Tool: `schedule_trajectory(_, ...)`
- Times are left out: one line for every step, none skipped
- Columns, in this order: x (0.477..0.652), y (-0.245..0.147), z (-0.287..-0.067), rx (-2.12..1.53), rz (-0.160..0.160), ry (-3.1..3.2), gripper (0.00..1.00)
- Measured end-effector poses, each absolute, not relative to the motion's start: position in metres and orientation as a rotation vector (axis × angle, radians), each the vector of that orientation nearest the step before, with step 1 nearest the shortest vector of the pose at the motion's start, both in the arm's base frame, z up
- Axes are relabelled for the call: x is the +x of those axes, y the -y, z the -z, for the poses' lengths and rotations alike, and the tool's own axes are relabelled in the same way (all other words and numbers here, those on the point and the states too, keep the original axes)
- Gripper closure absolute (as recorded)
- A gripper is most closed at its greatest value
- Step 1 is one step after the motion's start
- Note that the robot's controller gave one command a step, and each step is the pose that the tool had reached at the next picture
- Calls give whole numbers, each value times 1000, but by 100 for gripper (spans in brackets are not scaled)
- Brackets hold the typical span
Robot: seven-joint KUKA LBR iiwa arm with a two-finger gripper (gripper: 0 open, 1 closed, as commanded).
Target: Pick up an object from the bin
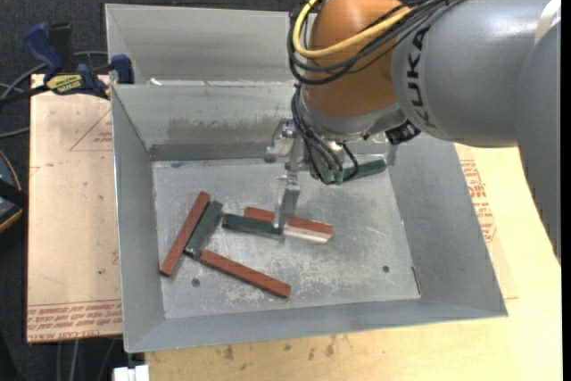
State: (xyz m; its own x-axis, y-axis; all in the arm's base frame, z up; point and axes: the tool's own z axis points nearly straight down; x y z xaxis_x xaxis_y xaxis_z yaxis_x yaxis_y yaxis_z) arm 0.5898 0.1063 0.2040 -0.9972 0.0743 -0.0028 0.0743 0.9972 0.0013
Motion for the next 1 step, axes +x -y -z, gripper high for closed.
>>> schedule_trajectory(590, -106, -204, 117, -2, -3137, 0)
